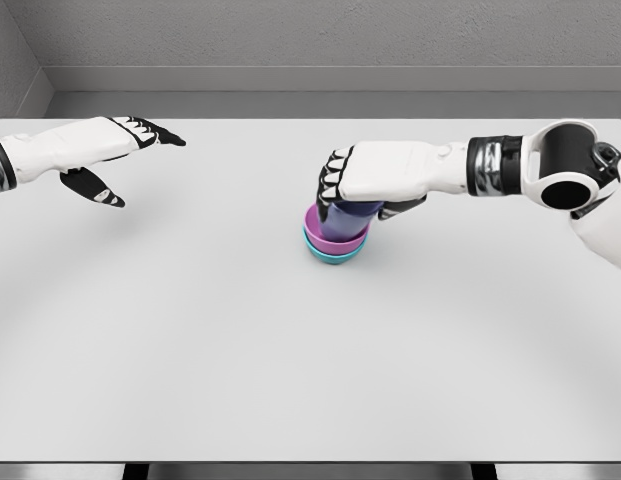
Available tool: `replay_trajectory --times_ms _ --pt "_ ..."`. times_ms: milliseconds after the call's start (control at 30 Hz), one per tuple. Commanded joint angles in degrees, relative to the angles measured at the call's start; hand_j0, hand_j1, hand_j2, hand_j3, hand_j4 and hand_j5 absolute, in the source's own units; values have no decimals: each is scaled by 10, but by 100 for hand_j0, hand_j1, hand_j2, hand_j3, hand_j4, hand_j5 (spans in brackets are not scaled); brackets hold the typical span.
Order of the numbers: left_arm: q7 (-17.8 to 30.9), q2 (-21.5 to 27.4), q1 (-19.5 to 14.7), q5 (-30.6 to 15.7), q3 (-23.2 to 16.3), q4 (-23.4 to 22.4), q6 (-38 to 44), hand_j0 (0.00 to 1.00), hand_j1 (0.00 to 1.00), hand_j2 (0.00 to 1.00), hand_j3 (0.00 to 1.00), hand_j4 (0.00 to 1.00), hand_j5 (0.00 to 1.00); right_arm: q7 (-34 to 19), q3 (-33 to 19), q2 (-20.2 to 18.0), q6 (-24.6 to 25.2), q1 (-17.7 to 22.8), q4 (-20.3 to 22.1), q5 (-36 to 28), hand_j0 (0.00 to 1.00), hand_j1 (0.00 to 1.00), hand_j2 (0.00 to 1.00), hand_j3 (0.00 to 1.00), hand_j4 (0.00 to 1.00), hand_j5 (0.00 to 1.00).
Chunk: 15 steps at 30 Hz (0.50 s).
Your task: Stacking bowl and cup with both arms
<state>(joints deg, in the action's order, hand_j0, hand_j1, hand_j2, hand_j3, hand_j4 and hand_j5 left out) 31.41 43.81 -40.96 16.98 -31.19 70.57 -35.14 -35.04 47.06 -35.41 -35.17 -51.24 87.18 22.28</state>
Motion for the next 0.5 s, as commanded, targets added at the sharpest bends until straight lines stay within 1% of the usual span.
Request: replay_trajectory --times_ms 0,67,167,200,233,267,300,367,400,467 --pt "0 0 0 -4 0 0 1 100 100 100 100 100 100 0 -3 0 2 0 0 0 97 97 97 97 97 97" --pt "0 0 0 -4 0 0 1 100 100 100 100 100 100 0 -4 0 2 0 0 0 100 100 100 100 100 100" --pt "0 0 0 -4 0 0 1 100 100 100 100 100 100 0 -6 -1 2 0 1 -1 100 100 100 100 100 100" --pt "0 0 0 -4 1 0 1 100 100 100 100 100 100 0 -21 -6 2 1 1 -2 100 100 100 100 100 100" --pt "0 0 0 -4 0 0 1 100 100 100 100 100 100 0 -49 -10 2 5 1 -2 100 100 100 100 100 100" --pt "0 0 0 -4 0 0 1 100 100 100 100 100 100 0 -78 -18 2 9 -2 -4 100 100 100 100 100 100" --pt "0 0 0 -4 1 0 1 100 100 100 100 100 100 0 -92 -30 2 11 -6 -5 100 100 100 100 100 100" --pt "0 0 0 -4 0 0 1 100 100 100 100 100 100 0 -131 -33 2 24 -52 -5 100 100 100 100 100 100" --pt "0 0 0 -4 0 0 1 100 100 100 100 100 100 0 -152 -36 2 26 -96 -6 100 100 100 100 100 100" --pt "-1 0 0 -4 0 0 1 100 100 100 100 100 100 0 -146 -38 2 27 -179 0 100 100 100 100 100 100"
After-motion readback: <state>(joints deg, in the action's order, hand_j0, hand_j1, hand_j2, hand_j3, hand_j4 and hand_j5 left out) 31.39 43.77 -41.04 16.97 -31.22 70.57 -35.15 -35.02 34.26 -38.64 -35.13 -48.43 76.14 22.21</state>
